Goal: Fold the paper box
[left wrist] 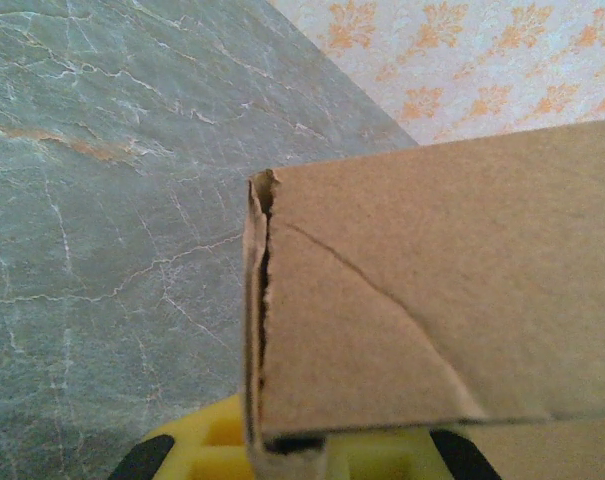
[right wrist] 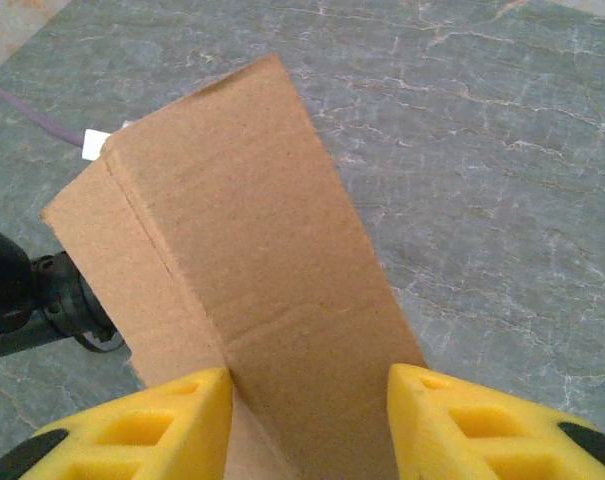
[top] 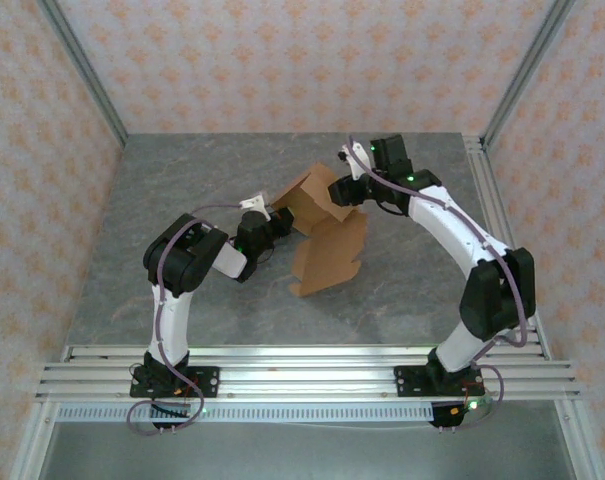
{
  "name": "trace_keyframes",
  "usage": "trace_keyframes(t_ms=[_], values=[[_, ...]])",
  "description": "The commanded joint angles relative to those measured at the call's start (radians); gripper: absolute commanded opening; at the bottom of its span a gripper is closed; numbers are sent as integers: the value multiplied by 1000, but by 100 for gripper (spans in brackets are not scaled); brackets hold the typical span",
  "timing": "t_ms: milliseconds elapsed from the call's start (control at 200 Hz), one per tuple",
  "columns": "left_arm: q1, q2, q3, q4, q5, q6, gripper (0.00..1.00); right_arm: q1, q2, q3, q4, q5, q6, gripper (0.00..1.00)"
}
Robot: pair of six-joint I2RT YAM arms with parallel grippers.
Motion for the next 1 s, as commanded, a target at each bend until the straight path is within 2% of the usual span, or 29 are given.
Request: trace_keyframes(t_ms=[0, 360, 556, 741, 996], values=[[-4, 28, -16, -58, 17, 33, 0, 16, -32, -44, 18, -70, -5, 48], [-4, 20, -23, -60, 17, 37, 0, 16, -11, -32, -29, -52, -31, 57], [-6, 22, -23, -60, 18, 36, 0, 30, -7, -29, -59, 53, -82, 59], [-6, 26, -18, -62, 20, 36, 0, 67, 8, -22, -60, 196, -120, 54], [-6, 28, -15, -62, 21, 36, 0, 116, 27, -14, -29, 387, -158, 42]])
